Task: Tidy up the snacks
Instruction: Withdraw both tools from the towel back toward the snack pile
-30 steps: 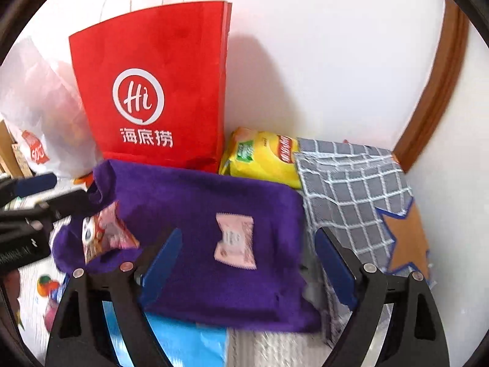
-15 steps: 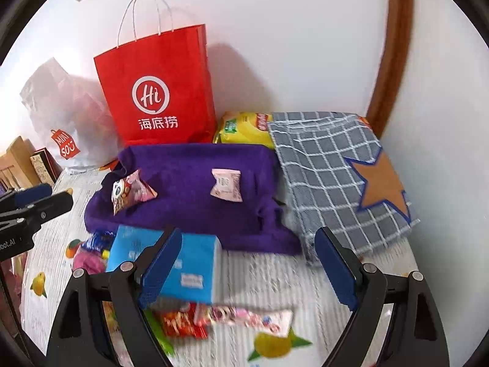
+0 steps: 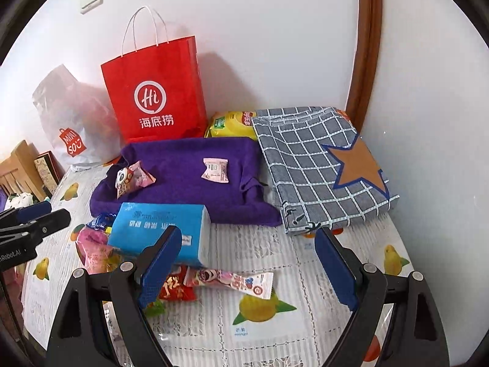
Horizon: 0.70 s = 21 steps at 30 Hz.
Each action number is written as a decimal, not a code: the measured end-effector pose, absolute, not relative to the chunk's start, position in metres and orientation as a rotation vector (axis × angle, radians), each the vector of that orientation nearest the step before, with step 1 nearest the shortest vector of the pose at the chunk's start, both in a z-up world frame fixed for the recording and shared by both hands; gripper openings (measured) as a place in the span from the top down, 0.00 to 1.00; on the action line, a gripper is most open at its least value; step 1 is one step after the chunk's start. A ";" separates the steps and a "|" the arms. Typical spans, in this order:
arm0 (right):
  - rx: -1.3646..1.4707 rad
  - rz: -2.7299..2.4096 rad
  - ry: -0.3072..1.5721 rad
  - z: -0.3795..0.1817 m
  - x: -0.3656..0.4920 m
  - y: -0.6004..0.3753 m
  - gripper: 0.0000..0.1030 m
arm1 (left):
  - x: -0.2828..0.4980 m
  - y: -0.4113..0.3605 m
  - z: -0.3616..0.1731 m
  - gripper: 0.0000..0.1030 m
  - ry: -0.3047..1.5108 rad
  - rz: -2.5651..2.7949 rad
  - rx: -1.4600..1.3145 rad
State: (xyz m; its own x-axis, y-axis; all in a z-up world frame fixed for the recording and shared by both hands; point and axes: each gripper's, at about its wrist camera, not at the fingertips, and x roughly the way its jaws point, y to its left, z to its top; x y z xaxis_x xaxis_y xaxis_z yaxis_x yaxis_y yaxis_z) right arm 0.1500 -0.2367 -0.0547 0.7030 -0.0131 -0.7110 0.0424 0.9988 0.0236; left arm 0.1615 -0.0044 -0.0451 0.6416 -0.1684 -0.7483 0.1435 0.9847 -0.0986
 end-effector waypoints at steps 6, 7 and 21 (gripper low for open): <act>0.053 -0.002 0.822 -0.082 0.156 -0.246 0.15 | 0.161 0.007 -0.059 0.35 0.865 -0.132 -0.038; 0.056 0.009 0.829 -0.088 0.158 -0.248 0.15 | 0.162 0.008 -0.062 0.35 0.869 -0.128 -0.039; -0.017 0.297 0.936 -0.174 0.196 -0.224 0.35 | 0.183 0.019 -0.096 0.35 0.927 -0.092 -0.034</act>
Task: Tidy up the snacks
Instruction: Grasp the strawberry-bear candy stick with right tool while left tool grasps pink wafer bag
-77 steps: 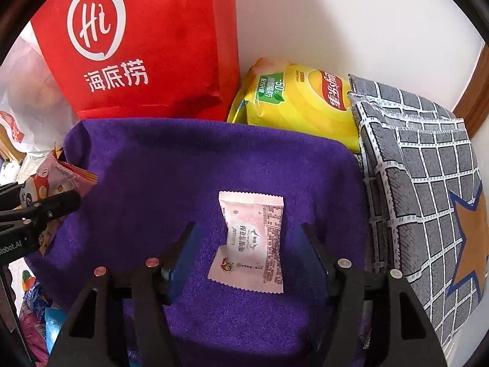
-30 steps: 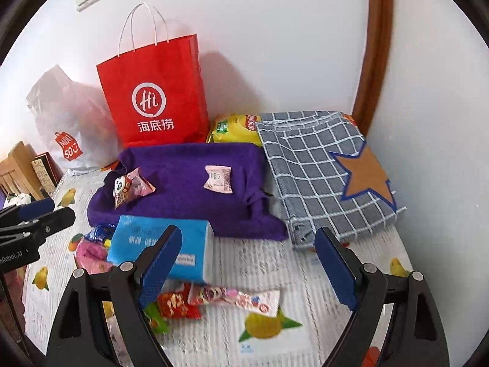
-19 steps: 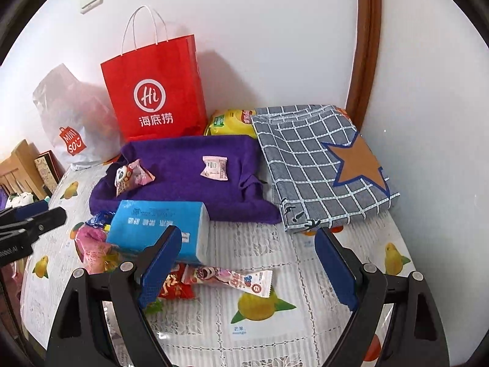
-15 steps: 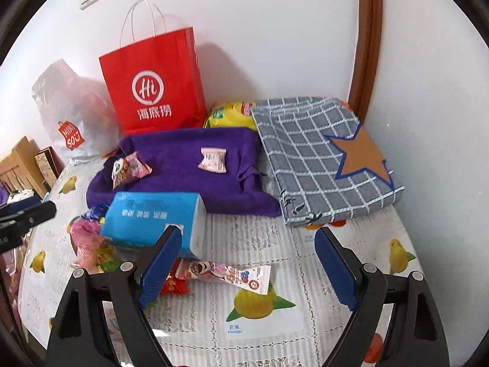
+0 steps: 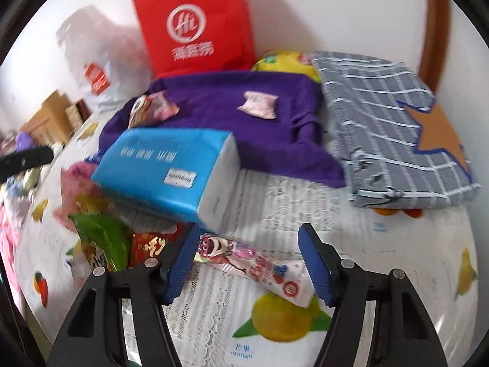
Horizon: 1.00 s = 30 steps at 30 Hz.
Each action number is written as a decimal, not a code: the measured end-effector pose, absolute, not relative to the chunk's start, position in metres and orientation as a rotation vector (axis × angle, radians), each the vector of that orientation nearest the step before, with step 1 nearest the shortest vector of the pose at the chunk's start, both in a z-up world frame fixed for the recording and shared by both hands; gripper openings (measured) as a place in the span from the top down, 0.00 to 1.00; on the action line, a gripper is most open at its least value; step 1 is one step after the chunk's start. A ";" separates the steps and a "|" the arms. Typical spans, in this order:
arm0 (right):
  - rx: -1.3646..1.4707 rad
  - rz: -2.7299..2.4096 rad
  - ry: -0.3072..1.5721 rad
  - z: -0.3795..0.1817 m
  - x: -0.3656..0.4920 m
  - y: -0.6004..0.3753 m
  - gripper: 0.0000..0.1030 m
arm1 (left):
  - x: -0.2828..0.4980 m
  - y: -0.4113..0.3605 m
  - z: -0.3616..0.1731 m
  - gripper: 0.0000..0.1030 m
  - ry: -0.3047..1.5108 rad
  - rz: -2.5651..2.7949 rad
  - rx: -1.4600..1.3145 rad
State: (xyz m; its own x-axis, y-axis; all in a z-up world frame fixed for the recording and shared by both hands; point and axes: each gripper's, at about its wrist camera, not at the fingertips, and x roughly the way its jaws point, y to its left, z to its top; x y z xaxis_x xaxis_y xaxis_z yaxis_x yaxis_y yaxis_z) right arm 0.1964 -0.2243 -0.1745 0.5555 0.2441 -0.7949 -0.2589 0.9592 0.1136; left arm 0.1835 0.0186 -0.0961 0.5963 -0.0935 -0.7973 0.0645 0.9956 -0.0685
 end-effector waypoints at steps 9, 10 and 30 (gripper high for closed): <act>0.046 0.446 1.031 -0.201 0.204 -0.224 0.35 | 0.186 0.019 -0.103 0.35 0.943 -0.114 -0.039; 0.049 0.461 1.036 -0.203 0.201 -0.224 0.35 | 0.186 0.020 -0.104 0.35 0.946 -0.117 -0.042; -0.060 0.109 0.939 -0.197 0.137 -0.235 0.83 | 0.149 0.070 -0.120 0.35 0.941 -0.055 -0.119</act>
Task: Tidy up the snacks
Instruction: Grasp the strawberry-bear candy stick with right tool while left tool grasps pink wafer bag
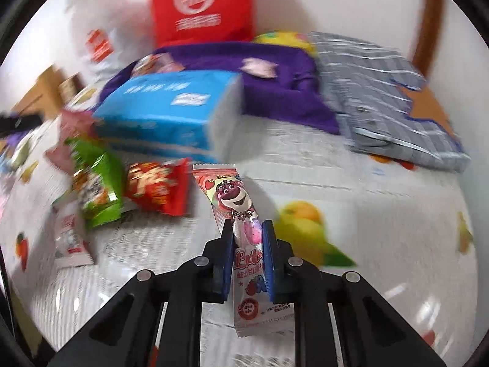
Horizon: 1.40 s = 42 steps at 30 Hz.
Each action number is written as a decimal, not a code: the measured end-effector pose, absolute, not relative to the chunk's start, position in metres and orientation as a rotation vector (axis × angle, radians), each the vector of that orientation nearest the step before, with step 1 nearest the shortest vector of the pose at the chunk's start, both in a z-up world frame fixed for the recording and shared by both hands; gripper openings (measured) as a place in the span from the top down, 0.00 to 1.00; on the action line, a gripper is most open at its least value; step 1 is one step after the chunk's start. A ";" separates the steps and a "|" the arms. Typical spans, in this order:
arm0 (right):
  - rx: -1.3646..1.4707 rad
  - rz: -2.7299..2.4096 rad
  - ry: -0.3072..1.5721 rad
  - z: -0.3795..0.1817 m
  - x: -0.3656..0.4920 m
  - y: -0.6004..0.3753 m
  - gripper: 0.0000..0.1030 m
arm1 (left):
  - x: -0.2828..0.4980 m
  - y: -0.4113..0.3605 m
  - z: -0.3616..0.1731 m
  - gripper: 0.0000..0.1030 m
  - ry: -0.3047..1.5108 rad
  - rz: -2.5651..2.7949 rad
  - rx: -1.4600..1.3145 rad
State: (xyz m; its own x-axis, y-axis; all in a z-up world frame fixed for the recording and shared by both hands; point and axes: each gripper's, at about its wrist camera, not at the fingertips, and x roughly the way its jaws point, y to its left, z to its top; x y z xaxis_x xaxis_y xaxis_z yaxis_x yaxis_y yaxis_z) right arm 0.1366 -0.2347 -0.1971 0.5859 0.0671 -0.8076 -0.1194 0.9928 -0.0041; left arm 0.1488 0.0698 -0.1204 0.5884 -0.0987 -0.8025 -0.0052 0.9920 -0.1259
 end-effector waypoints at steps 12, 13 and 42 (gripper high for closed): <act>-0.026 0.005 0.893 -0.213 0.143 -0.236 0.80 | 0.147 0.054 -0.130 0.36 0.925 -0.137 -0.134; -0.025 -0.003 0.880 -0.214 0.143 -0.236 0.80 | 0.149 0.048 -0.130 0.36 0.924 -0.145 -0.120; 0.042 0.042 0.878 -0.214 0.142 -0.244 0.81 | 0.154 0.030 -0.139 0.71 0.969 -0.205 -0.110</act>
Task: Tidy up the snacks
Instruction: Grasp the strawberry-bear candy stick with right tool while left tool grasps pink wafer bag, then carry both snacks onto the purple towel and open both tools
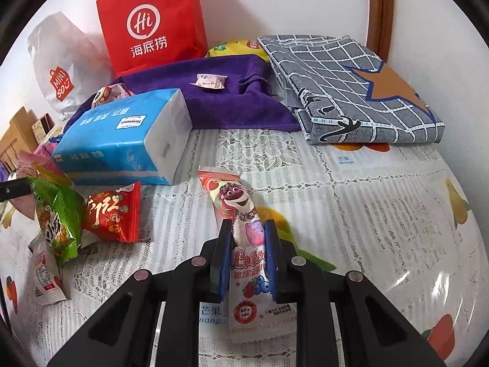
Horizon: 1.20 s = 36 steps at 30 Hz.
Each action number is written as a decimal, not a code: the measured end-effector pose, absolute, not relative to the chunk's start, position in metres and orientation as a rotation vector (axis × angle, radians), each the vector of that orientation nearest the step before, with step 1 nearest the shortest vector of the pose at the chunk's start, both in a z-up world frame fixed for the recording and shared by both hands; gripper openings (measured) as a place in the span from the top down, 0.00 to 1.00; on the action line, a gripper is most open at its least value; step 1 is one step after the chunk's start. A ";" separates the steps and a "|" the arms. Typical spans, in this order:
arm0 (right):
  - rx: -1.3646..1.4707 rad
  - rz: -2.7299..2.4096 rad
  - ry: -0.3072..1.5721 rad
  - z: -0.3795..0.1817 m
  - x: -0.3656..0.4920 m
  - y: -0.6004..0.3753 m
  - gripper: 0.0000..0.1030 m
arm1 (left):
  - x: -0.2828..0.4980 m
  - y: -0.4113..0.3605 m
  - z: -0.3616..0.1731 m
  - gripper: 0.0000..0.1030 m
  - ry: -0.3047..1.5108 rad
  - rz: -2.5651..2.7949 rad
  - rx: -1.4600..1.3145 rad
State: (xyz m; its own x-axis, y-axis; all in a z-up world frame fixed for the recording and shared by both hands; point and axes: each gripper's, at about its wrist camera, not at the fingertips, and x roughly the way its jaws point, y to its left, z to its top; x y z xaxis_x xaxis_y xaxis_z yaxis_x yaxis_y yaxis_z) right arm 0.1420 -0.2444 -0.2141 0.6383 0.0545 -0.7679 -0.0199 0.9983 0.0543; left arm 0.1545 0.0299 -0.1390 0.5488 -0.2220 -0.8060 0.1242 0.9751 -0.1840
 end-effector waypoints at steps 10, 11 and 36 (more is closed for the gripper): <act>0.050 0.084 0.842 -0.175 0.124 -0.230 0.81 | 0.142 0.034 -0.117 0.71 0.929 -0.221 -0.127; 0.054 0.089 0.834 -0.169 0.123 -0.229 0.81 | 0.141 0.034 -0.116 0.71 0.926 -0.222 -0.127; 0.005 0.150 0.711 -0.072 0.180 -0.186 0.81 | 0.190 0.028 -0.066 0.71 0.875 -0.229 -0.142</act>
